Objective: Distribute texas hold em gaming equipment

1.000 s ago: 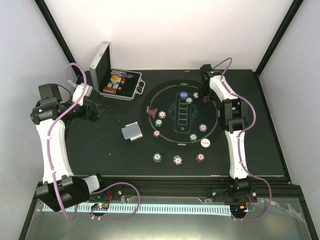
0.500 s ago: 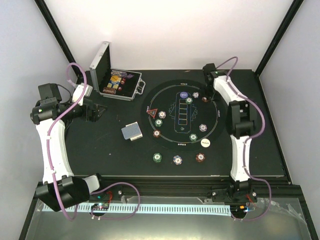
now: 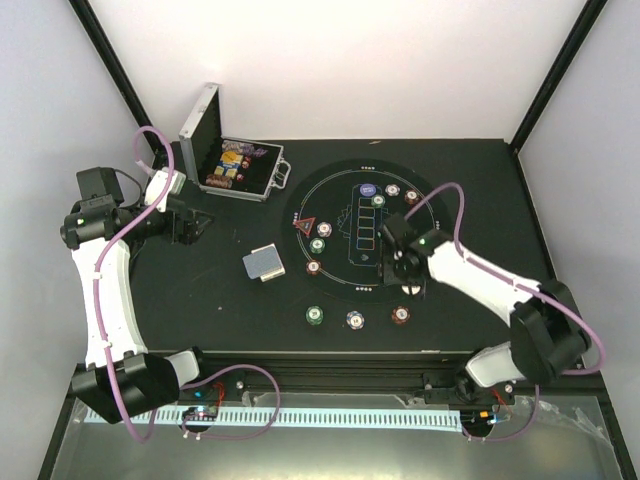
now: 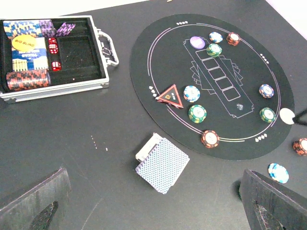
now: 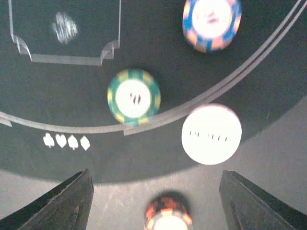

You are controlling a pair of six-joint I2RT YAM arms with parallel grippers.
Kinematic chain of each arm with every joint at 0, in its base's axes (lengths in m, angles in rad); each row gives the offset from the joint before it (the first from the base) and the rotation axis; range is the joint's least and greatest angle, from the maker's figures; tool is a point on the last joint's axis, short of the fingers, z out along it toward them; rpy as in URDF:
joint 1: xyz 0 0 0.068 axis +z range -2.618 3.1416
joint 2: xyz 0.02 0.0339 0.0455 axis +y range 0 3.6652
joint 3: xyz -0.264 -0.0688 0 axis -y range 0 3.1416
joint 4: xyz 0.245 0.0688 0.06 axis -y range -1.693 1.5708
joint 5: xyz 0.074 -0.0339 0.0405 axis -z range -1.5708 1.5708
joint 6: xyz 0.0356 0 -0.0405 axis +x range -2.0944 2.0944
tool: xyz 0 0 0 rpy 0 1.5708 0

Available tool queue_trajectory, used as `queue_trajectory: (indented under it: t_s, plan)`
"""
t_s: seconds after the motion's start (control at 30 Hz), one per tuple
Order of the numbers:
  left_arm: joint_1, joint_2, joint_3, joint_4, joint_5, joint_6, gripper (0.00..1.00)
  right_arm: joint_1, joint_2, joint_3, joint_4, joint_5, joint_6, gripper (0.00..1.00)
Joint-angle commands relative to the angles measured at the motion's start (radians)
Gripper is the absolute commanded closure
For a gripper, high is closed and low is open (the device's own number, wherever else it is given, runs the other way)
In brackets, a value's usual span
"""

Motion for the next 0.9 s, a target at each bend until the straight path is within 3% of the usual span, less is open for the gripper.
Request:
queue_trajectory:
  t_s: [0.0, 0.2, 0.6, 0.87]
  plan:
    - [0.009, -0.015, 0.017, -0.024, 0.023, 0.025, 0.01, 0.082, -0.139, -0.144, 0.03, -0.001, 0.163, 0.25]
    - [0.01, -0.01, 0.028, -0.034, 0.032, 0.026, 0.01, 0.187, -0.176, -0.245, 0.037, 0.008, 0.251, 0.26]
    - [0.009, -0.012, 0.028, -0.037, 0.04, 0.023, 0.01, 0.195, -0.067, -0.304, 0.098, 0.041, 0.264, 0.31]
    - [0.009, -0.008, 0.029, -0.031, 0.037, 0.017, 0.01, 0.189, -0.012, -0.298, 0.137, 0.048, 0.247, 0.43]
